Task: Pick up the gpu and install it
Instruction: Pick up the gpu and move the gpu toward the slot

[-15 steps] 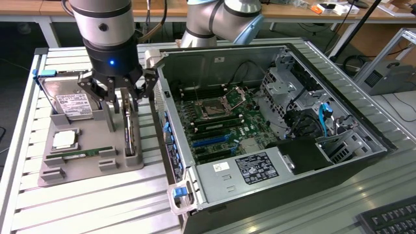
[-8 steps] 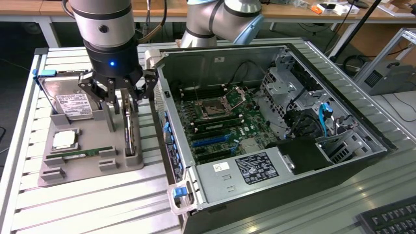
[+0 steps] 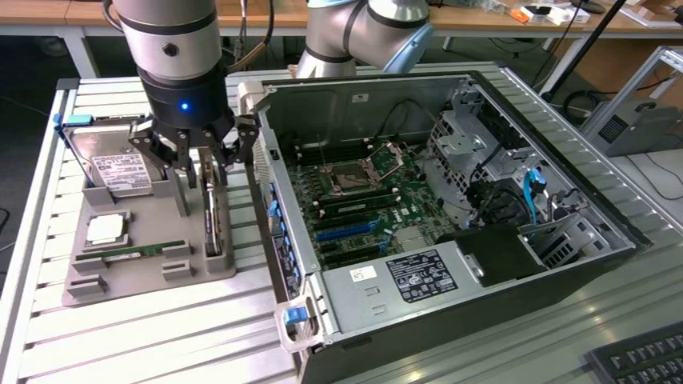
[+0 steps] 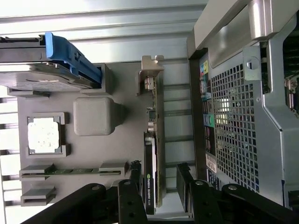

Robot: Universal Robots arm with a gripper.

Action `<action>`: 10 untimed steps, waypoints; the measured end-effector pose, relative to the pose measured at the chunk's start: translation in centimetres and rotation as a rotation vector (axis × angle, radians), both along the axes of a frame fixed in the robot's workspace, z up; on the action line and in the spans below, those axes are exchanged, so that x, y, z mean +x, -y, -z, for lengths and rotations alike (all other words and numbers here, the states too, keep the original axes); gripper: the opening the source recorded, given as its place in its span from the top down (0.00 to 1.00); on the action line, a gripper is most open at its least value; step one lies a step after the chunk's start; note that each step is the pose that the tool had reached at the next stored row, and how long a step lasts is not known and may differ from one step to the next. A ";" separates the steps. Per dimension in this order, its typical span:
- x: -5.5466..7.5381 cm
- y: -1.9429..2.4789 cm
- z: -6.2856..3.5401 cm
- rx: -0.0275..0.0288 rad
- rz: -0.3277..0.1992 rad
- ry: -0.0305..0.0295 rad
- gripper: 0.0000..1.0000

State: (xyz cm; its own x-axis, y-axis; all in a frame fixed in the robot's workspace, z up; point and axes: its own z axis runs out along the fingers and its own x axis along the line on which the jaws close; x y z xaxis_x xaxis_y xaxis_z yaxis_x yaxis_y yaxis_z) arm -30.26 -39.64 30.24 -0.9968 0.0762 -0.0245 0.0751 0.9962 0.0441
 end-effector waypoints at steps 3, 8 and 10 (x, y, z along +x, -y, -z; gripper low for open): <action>0.0 0.00 0.09 0.0000 0.000 0.0000 0.56; 0.0 0.00 0.24 0.0000 0.000 0.0000 0.56; 0.0 0.00 0.30 0.0000 0.000 0.0000 0.56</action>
